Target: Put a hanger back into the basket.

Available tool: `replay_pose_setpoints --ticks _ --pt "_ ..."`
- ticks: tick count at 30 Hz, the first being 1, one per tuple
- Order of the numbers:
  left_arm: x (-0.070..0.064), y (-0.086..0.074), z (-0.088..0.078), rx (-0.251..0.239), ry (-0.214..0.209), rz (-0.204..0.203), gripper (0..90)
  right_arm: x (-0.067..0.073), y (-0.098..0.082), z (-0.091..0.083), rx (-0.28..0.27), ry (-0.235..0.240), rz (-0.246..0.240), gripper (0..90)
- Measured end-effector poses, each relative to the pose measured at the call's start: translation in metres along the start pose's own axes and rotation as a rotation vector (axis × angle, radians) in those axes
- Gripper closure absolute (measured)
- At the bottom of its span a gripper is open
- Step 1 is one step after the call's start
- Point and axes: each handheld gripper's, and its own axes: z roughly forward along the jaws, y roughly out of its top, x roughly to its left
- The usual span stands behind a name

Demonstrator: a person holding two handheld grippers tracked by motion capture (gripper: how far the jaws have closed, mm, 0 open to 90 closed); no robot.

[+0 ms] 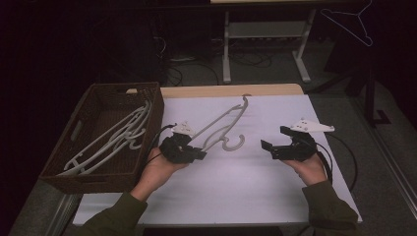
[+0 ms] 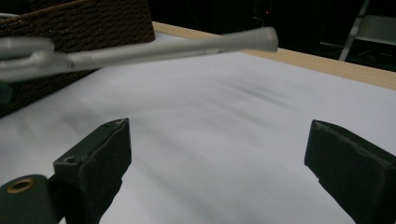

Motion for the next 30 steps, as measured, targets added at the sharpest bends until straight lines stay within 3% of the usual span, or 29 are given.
replay_pose_setpoints --ticks 1,4,18,30 --pt "0.002 0.003 -0.003 0.007 -0.003 0.022 82.1 0.001 -0.002 -0.002 0.001 0.0 0.001 6.3" --pt "0.001 0.012 -0.01 -0.001 -0.002 0.012 82.1 0.006 -0.006 -0.009 -0.015 0.009 -0.008 6.1" --pt "0.003 0.048 -0.038 -0.001 -0.006 0.083 82.1 0.014 -0.023 -0.024 -0.024 0.018 -0.017 3.1" --pt "0.023 0.055 -0.067 0.003 0.025 0.084 82.2 0.013 -0.025 -0.024 -0.022 0.017 -0.007 3.0"
